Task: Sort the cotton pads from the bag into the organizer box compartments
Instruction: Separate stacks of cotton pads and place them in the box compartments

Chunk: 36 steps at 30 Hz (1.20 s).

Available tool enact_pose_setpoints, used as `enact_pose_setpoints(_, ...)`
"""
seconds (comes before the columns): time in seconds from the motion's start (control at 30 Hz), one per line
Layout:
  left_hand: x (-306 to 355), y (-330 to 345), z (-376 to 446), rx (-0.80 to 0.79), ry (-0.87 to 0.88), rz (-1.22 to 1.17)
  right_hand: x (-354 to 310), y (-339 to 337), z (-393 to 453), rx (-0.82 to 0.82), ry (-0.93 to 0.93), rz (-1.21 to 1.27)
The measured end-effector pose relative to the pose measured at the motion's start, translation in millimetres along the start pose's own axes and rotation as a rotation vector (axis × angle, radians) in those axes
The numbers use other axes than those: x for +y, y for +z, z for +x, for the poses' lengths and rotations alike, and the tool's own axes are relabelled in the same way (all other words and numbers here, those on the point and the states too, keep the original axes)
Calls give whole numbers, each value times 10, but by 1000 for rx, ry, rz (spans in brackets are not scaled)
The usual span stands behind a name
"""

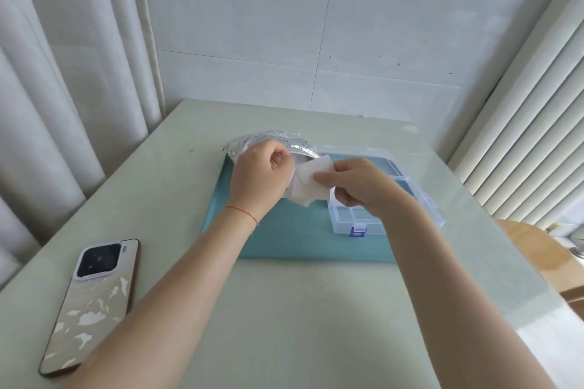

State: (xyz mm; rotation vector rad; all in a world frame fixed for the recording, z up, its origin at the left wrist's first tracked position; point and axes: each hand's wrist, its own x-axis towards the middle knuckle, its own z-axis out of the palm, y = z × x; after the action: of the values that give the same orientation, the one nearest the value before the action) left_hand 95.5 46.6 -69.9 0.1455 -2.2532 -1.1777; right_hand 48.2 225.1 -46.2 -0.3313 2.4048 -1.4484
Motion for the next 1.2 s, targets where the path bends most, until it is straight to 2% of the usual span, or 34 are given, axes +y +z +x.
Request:
enact_pose_setpoints(0.07,103,41,-23,-128,-132,-123,62,-128,-15,-23,-37,56)
enact_pose_setpoints(0.17,188,114,-38,-376,-346,-442,128,-245,13,-57,-83,159)
enact_pose_setpoints(0.23,203,164,-75,-455,-434,-600,165,-268,39,-51,-97,207)
enact_pose_setpoints(0.4,154,228,-70,-410,-525,-698,213,-236,85,67,-117,322)
enact_pose_setpoints(0.57,64,182,-53,-563,-523,-755,226,-196,105,54,-136,255)
enact_pose_setpoints(0.67,47,162,-48,-596,-509,-751,234,-163,113,56,-119,213)
enact_pose_setpoints(0.77,25,171,-53,-537,-528,-758,201,-205,123,124,-98,229)
enact_pose_setpoints(0.9,5,176,-20,-392,-574,-820,149,-341,82,234,-137,373)
enact_pose_setpoints(0.97,19,170,2,-358,-594,-896,135,-361,39,158,-171,396)
enact_pose_setpoints(1.07,61,153,7,-391,-616,-1010,94,-273,-8,6,-183,319)
enact_pose_setpoints(1.2,125,129,-3,-476,-643,-1108,56,-112,-19,-21,-150,189)
